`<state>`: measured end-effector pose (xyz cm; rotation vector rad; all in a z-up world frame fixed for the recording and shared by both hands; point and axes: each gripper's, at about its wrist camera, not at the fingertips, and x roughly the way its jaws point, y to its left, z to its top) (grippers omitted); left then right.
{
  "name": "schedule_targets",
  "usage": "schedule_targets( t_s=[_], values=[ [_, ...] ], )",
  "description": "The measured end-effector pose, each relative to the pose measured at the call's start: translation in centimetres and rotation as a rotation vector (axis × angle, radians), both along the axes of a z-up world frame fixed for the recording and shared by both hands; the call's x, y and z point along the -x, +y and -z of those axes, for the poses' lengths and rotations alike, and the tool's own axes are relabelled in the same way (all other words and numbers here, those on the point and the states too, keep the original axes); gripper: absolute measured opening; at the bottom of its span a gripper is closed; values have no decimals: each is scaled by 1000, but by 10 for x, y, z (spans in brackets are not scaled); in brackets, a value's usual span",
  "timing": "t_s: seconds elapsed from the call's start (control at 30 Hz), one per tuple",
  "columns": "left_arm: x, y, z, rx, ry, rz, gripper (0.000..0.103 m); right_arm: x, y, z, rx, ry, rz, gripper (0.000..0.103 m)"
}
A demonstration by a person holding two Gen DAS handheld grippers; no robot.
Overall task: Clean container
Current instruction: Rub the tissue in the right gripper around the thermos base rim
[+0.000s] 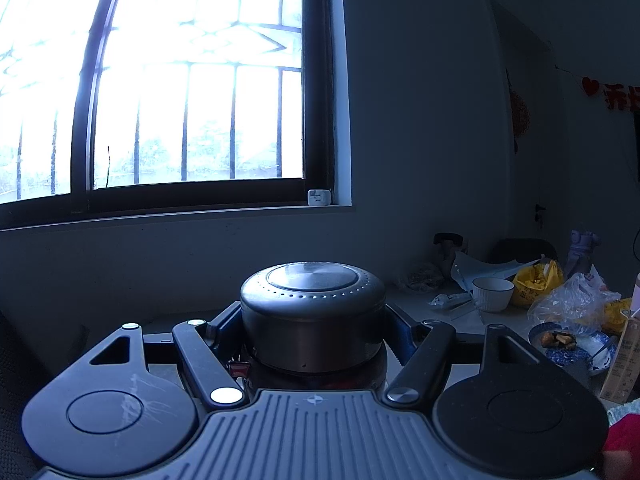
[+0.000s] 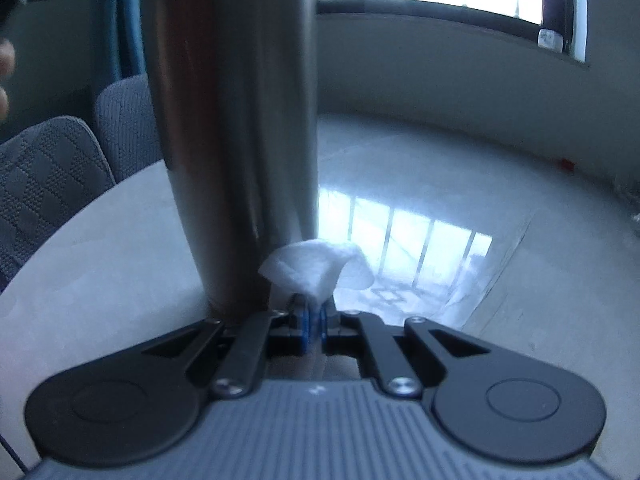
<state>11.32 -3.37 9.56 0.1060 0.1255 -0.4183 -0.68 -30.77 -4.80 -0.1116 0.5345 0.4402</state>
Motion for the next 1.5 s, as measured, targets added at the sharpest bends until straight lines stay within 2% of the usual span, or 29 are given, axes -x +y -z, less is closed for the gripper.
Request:
schedule_targets(
  t_s=[0.43, 0.73, 1.07, 1.5],
  values=[
    [0, 0, 0, -2, -1, -1, 73, 36, -6, -72, -24, -250, 3, 5],
    [1, 0, 0, -4, -3, 2, 72, 49, -6, -94, -33, -317, 7, 4],
    [0, 0, -1, -2, -2, -1, 72, 23, -8, -68, -4, -227, 4, 5],
    [-1, 3, -2, -5, -2, 2, 73, -14, -2, -6, 30, -27, -11, 5]
  ],
)
